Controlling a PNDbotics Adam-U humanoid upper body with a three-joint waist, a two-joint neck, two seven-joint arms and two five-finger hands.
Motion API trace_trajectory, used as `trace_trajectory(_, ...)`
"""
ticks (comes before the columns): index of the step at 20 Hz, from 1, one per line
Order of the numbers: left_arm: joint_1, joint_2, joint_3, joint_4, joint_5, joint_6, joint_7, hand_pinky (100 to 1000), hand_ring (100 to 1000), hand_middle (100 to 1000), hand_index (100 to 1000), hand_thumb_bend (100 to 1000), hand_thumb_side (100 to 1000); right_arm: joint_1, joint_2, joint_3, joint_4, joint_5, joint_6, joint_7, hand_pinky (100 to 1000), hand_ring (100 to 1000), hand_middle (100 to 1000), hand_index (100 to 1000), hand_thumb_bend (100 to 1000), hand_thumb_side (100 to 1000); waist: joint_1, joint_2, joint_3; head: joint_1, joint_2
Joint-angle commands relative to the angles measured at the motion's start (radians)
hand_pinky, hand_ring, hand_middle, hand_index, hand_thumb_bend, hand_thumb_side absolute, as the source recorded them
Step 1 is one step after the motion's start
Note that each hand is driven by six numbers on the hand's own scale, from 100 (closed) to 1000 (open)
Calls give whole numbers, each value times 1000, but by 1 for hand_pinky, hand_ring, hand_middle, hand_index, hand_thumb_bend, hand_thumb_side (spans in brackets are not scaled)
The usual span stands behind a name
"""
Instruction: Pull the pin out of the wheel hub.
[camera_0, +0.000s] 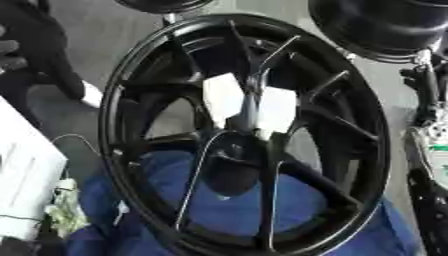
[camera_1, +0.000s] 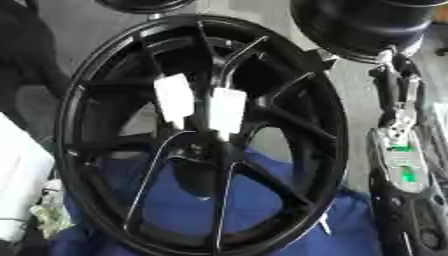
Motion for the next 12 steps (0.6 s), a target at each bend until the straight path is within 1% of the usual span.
trace_trajectory(1, -14, 14, 1, -19, 2, -2, 0, 649, 688, 675, 710, 117, 813, -9, -22, -4, -17, 5, -3, -1, 778, 671, 696, 776, 100, 634, 7, -26, 0, 4, -7)
trace_trajectory(6, -13, 17, 1, -22, 3, -3, 2, 650, 689, 677, 711, 117, 813, -23, -22, -2, -19, 1, 3, 10, 783, 687, 712, 790, 100, 641, 4, -25, 1, 13, -8)
trace_trajectory(8, -9, 18, 2, -23, 3, -3, 2, 650, 690, 677, 711, 117, 814, -30, -26, 1, -18, -4, 9, 19, 786, 696, 721, 800, 100, 645, 3, -27, 1, 18, -4)
trace_trajectory(12, 3, 23, 2, -19, 1, 0, 4, 650, 690, 679, 714, 118, 816, -58, -70, 17, -11, -20, 29, 39, 790, 706, 733, 811, 100, 636, -3, -36, -4, 25, 4)
